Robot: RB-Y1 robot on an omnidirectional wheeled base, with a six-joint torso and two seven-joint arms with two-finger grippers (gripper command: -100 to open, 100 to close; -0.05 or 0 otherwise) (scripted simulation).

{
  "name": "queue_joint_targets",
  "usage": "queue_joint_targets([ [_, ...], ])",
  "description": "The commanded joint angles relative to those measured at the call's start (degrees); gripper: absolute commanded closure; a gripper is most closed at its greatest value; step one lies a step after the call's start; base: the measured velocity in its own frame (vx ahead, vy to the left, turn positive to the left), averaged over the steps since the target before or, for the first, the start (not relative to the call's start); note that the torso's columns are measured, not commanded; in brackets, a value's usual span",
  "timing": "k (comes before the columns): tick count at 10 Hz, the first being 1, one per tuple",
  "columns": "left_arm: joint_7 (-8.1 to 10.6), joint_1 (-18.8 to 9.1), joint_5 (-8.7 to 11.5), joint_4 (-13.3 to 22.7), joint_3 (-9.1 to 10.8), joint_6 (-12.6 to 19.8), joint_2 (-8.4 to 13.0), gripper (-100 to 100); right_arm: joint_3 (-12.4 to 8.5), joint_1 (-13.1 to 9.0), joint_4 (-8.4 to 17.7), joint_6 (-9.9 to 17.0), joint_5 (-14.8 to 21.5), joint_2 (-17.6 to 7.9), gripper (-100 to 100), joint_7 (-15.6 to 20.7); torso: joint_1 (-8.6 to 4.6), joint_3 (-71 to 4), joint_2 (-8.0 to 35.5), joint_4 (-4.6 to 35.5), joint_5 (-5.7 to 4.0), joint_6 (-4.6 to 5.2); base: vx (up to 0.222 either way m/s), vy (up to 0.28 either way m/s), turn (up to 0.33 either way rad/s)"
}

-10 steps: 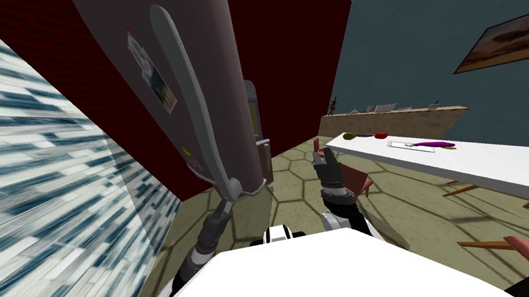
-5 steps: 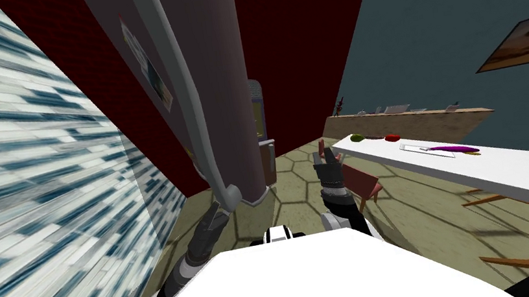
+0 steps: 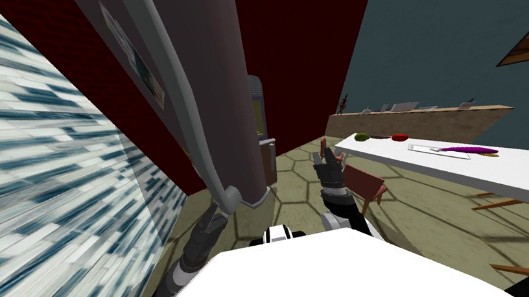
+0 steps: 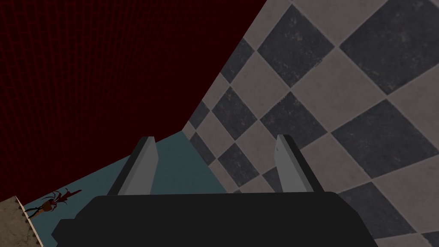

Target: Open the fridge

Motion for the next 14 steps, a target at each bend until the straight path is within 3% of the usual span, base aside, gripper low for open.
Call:
queue_joint_targets([
  [1,0.24,-0.1,0.6,-2.6,1.00,-0.2,0.4,-100,0.0,0.0,0.0,0.0,0.0,0.0,0,0.0,-0.14,-0.1,-0.1,0.0,-0.09,-0.01,0.011,-0.008,0.020],
  [2,0.53,0.7,0.8,-4.0,1.40,0.2,1.0,-100,0.0,0.0,0.0,0.0,0.0,0.0,0,0.0,-0.30,-0.2,0.0,0.1,-0.26,0.02,0.016,-0.006,0.027],
  [7,0.53,0.7,0.8,-4.0,1.40,0.2,1.0,-100,0.0,0.0,0.0,0.0,0.0,0.0,0,0.0,-0.36,-0.4,0.0,0.2,-0.38,0.01,0.003,-0.004,0.006],
  [8,0.43,1.9,0.1,-2.5,0.66,1.6,1.5,-100,0.0,0.0,0.0,0.0,0.0,0.0,0,0.0,-0.38,-0.4,0.0,0.2,-0.44,0.01,0.000,0.000,0.000],
  [9,0.46,2.0,0.1,-2.4,0.57,1.9,1.5,0,0.0,0.0,0.0,0.0,0.0,0.0,0,0.0,-0.40,-0.2,-0.1,-0.1,-0.19,0.02,0.000,0.000,0.000],
  [14,0.59,2.1,0.2,-2.0,0.50,2.2,1.5,0,0.0,0.0,0.0,0.0,0.0,0.0,0,0.0,-0.11,0.2,-0.2,-0.5,0.28,0.05,0.000,0.000,0.000],
])
